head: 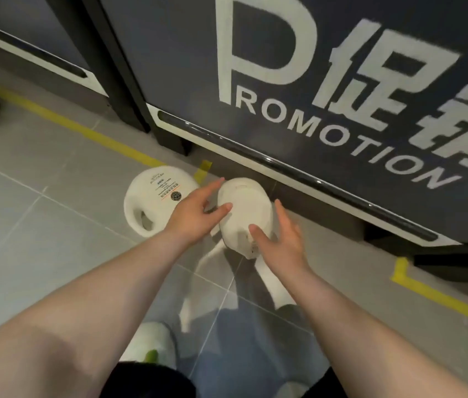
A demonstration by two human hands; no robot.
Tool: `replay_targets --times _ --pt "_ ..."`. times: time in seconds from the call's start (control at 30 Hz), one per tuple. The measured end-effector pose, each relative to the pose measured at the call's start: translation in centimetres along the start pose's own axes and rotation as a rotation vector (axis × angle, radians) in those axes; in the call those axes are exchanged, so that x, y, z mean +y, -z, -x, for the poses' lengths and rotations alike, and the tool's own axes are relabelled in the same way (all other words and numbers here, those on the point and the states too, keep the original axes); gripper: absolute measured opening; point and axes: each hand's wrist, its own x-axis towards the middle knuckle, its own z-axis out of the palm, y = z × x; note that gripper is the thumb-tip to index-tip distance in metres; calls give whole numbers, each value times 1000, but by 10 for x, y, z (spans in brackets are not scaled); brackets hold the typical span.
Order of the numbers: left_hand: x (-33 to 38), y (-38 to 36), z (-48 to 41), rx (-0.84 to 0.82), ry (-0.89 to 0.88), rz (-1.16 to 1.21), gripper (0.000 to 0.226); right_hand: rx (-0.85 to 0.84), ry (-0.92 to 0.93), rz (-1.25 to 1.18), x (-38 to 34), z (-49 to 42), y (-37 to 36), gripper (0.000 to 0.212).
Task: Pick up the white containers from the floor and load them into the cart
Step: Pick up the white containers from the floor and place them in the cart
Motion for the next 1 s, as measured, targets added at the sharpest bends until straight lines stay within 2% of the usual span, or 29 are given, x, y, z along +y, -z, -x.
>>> replay_targets --times 0.1,0.23,0.37,0.53,0.63,0.8,1.0 --pt "-18 -21 -36 -76 -92 -29 66 10 18 3 27 -21 -31 85" --pt "-32 -35 -65 -184 -109 -126 66 42 54 -110 38 -35 -47 82" --pt "-41 -39 -76 -197 -134 -123 67 50 33 -206 39 -38 -54 81" --pt "-44 -45 -70 -176 -156 16 65 97 21 -236 40 -41 -58 82" --pt "-42 -40 -58 -169 -148 61 74 72 8 -206 33 -34 -49 79" --pt "-3 -15 -19 -126 -116 75 73 20 11 -170 -1 1 -10 78" --pt "99 40 63 -89 -92 138 69 -12 -32 -280 -71 95 79 78"
